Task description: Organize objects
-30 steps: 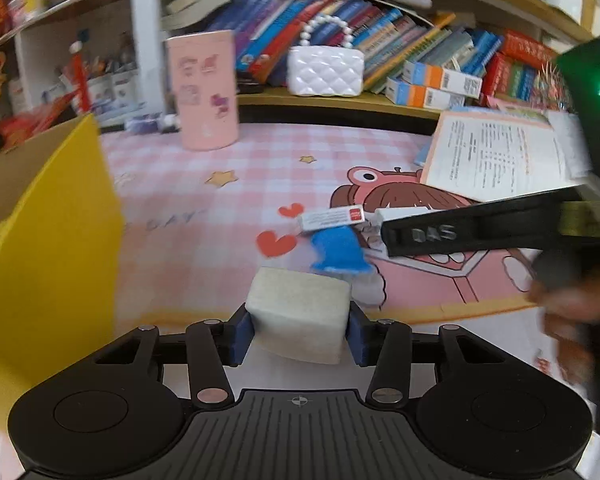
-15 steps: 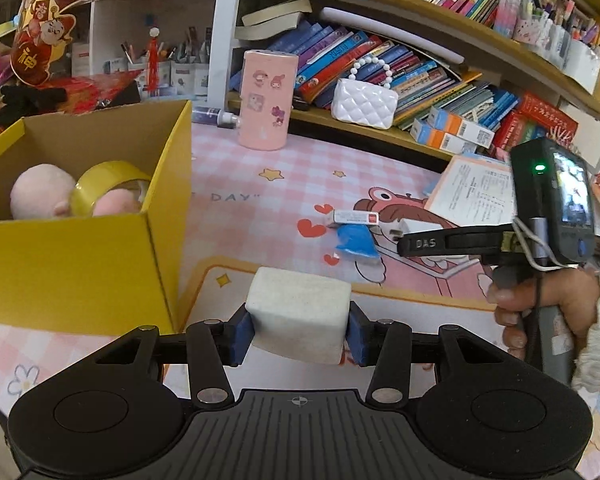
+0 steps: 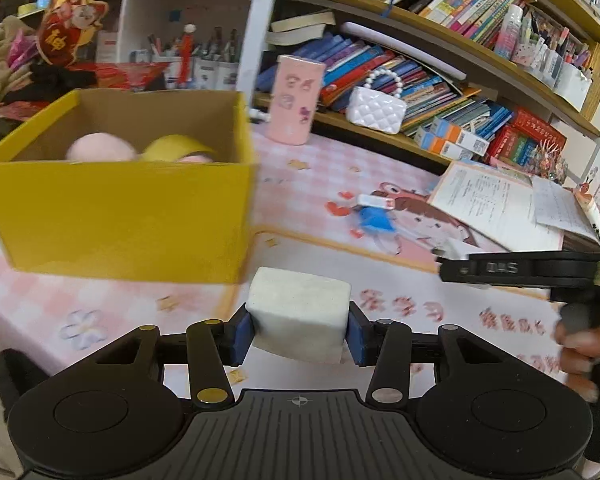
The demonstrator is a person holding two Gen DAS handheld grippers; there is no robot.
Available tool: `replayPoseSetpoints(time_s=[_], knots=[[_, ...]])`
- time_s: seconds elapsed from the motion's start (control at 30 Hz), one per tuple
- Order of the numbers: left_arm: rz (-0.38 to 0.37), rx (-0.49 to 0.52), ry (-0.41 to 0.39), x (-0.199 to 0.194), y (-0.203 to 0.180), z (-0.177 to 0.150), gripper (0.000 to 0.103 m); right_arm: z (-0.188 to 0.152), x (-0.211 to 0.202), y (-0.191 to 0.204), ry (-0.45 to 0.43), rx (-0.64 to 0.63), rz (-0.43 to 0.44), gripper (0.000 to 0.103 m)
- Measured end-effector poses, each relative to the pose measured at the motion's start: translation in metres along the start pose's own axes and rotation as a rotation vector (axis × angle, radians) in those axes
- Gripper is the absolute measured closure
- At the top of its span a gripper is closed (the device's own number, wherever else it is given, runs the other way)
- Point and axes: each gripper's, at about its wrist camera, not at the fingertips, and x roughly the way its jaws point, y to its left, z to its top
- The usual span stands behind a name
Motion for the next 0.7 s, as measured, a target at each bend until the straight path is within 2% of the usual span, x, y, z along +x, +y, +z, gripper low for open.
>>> replayPoseSetpoints(time_s=[0.23, 0.4, 0.7], knots=[[0.05, 0.0, -0.016, -0.036, 0.048, -0.01, 0.058, -0.036, -0.043, 0.065, 0.019, 0.014, 0.042, 0.054], [0.084, -0.007, -0.024, -0.056, 0.078, -0.013, 0.058, -0.064, -0.062, 0.119, 0.03, -0.022, 0.079, 0.054], [0.116, -0.021, -0.072, -0.095, 0.121, -0.022, 0.058, -0.086, -0.078, 0.189, 0.014, -0.115, 0.117, 0.054]])
